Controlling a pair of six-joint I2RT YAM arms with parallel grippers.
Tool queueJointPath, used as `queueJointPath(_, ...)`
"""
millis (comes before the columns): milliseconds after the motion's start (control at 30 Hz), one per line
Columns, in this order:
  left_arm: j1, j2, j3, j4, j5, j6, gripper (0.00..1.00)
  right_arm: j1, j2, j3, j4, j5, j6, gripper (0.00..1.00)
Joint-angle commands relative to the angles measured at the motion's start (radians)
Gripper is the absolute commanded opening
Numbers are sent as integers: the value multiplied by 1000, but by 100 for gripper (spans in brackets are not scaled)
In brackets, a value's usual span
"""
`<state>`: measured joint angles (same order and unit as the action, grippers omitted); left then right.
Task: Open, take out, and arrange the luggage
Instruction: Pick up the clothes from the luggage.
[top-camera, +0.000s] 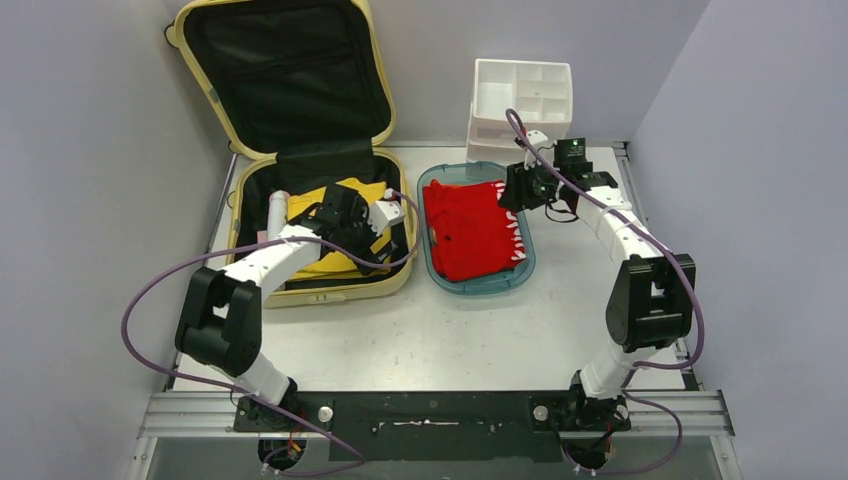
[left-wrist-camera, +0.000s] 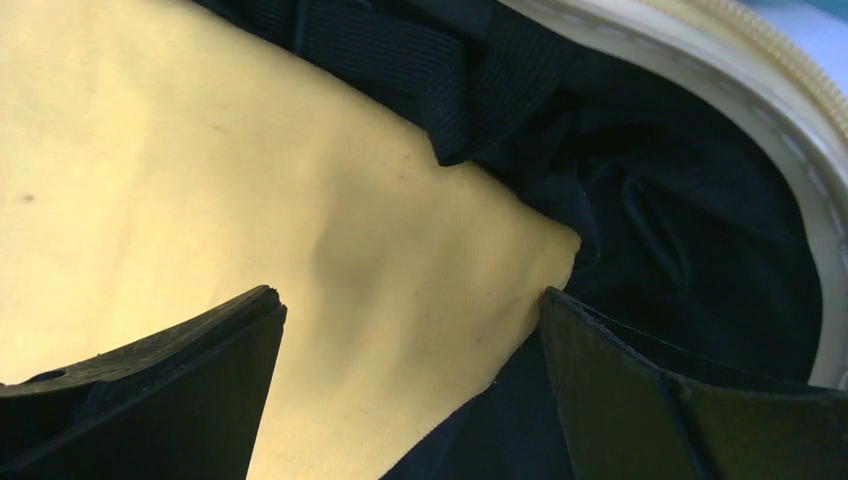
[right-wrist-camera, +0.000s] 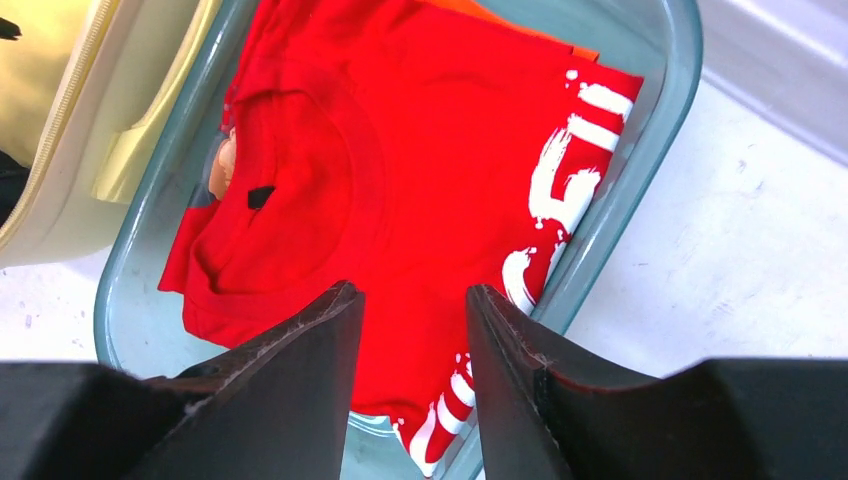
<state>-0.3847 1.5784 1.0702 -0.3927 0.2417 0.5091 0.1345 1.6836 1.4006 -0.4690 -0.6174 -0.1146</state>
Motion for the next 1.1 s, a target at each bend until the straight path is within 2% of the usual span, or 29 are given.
queueJointPath(0, -6, 51, 48, -65, 67, 101, 97, -13, -12, -10, 55, -73, 9, 44)
queueJointPath(133, -28, 74, 21, -39, -11, 106, 97, -15, -6, -24, 69, -83, 15, 47)
queueJointPath(400, -78, 84, -105, 181, -164, 98, 97, -21, 6, -54, 89, -92, 27, 47)
queueJointPath(433, -79, 91, -108, 188, -166, 96, 94, -22, 6, -56, 90, -93, 29, 47)
queueJointPath(500, -79, 100, -109, 189, -168, 90, 81, -28, 7, -59, 93, -97, 32, 47)
queueJointPath(567, -79, 106, -108, 194, -166, 81, 63, -30, 6, -61, 98, -101, 37, 47)
queueJointPath(633, -79, 109, -110, 197, -156, 74, 53, -31, 7, -61, 99, -104, 41, 47)
queueJointPath(833, -77, 85, -105, 196, -129, 60, 5, -29, -3, -50, 98, -116, 62, 47)
queueJointPath(867, -76, 76, -102, 198, -125, 57, 0, -27, -5, -41, 97, -119, 67, 47)
queueJointPath(1067, -22, -2, -68, 183, -42, 15, 0, 44, -19, 51, 58, -111, 88, 47)
